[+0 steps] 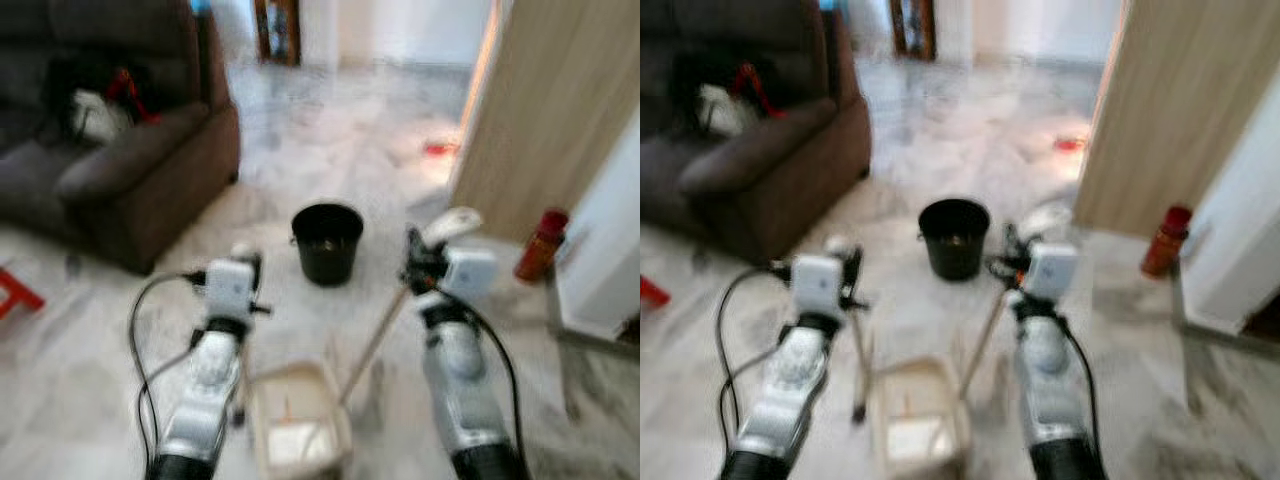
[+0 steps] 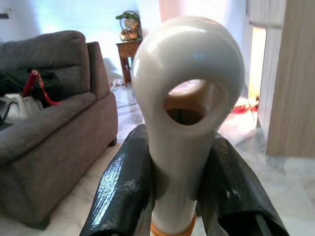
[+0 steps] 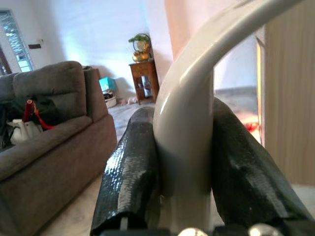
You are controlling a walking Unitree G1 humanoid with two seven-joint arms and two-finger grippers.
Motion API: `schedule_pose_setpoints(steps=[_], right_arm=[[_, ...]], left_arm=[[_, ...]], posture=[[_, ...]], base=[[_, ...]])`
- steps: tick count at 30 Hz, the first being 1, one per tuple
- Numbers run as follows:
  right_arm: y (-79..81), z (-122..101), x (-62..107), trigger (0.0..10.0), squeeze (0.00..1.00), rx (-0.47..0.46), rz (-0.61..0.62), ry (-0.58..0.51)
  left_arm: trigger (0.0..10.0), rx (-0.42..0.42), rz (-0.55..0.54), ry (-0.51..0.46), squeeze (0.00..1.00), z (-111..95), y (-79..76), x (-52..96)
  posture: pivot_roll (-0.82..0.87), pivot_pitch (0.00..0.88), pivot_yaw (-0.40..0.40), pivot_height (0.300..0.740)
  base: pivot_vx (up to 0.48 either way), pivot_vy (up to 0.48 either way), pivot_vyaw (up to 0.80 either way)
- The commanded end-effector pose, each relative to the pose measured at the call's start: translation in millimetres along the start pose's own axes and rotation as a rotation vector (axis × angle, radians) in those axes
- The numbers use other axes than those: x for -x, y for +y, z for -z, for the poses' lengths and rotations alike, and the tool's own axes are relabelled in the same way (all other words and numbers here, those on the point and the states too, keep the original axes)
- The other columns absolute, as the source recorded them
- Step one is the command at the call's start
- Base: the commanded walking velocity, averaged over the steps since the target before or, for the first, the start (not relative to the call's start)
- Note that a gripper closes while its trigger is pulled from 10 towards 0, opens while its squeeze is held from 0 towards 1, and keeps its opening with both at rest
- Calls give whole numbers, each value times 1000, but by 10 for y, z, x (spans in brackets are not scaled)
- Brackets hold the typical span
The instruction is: Sweep floor
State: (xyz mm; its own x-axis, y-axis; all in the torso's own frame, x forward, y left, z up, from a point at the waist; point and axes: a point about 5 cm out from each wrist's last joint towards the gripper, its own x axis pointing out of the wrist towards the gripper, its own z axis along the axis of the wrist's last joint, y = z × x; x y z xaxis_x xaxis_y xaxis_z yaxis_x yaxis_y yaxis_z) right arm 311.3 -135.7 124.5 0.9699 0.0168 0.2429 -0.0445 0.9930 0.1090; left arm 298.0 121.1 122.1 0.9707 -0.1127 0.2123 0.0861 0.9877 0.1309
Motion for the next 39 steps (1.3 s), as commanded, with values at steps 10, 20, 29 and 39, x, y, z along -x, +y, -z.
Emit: schedule_pose_setpoints(steps=[10, 20, 29, 39], right_arm=[[106, -152, -51, 10000, 0, -32, -31, -72], [148, -158, -62, 10000, 0, -29, -53, -72], [152, -154, -46, 10000, 0, -27, -57, -68], [162, -151, -27, 10000, 0, -25, -73, -69]], left_arm=[[10000, -14, -2, -49, 0, -101, 20, -55], [10000, -11, -6, -47, 0, -95, 21, -46], [10000, -9, 5, -42, 0, -83, 10, -48], [10000, -11, 7, -54, 0, -99, -8, -53]], posture=[[50, 0, 5, 740], [55, 0, 0, 740], [50, 0, 5, 740], [58, 0, 2, 740]], base=[[335, 0, 0], [337, 0, 0], [338, 0, 0], [336, 0, 0]])
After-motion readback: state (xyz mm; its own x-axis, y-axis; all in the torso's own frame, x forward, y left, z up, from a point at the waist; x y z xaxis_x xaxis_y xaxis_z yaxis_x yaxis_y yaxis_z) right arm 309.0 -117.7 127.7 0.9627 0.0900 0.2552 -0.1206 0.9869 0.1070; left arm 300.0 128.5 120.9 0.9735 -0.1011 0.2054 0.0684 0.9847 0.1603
